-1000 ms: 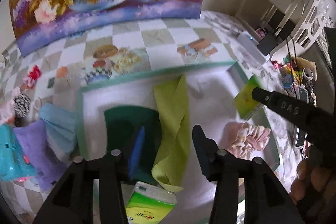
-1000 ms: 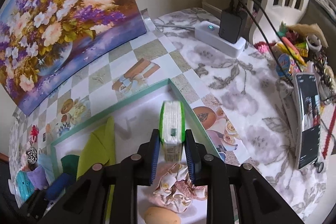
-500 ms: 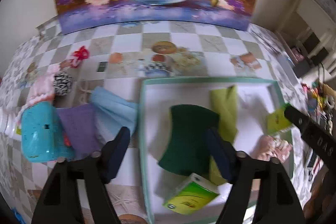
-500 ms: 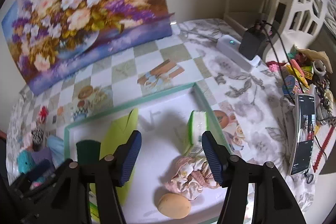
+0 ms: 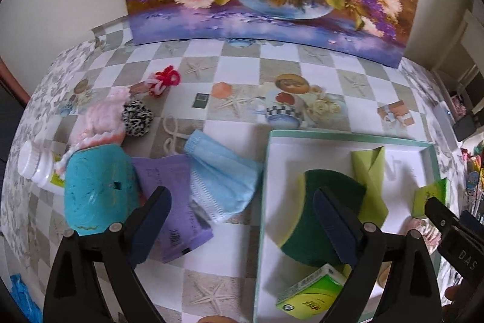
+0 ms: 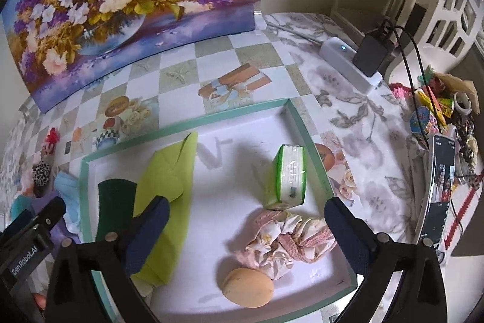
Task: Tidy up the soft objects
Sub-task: 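Withdraw both grippers from the tray toward the pile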
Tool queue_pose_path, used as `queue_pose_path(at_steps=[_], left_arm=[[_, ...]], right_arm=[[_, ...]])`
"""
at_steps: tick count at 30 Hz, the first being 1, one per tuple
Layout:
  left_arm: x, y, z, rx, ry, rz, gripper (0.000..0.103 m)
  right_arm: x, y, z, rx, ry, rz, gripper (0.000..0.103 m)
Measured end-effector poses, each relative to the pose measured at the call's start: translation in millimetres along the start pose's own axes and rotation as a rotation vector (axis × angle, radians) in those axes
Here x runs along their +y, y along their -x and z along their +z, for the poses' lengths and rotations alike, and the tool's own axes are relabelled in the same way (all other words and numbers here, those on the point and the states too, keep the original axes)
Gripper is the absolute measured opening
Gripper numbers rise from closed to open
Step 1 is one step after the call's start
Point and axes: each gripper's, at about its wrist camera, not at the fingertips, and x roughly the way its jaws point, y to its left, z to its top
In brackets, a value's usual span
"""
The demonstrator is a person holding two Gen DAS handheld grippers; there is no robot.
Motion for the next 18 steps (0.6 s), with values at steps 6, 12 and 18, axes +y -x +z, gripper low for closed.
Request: queue_pose_path(at_steps=[6, 12, 18], left_arm=[[4, 6, 1, -0.008, 0.000, -0.018, 0.095], [14, 14, 3, -0.003, -0.012, -0.035, 0.095], [29, 28, 5, -0.011, -0.032, -0.032, 0.095]], right_arm=[[7, 1, -1, 0.000, 0.022, -0.007, 0.103], [15, 7, -1, -0.005, 0.035, 0.018, 0.103], [33, 19, -4, -0.024, 0.060, 0.054, 0.103]])
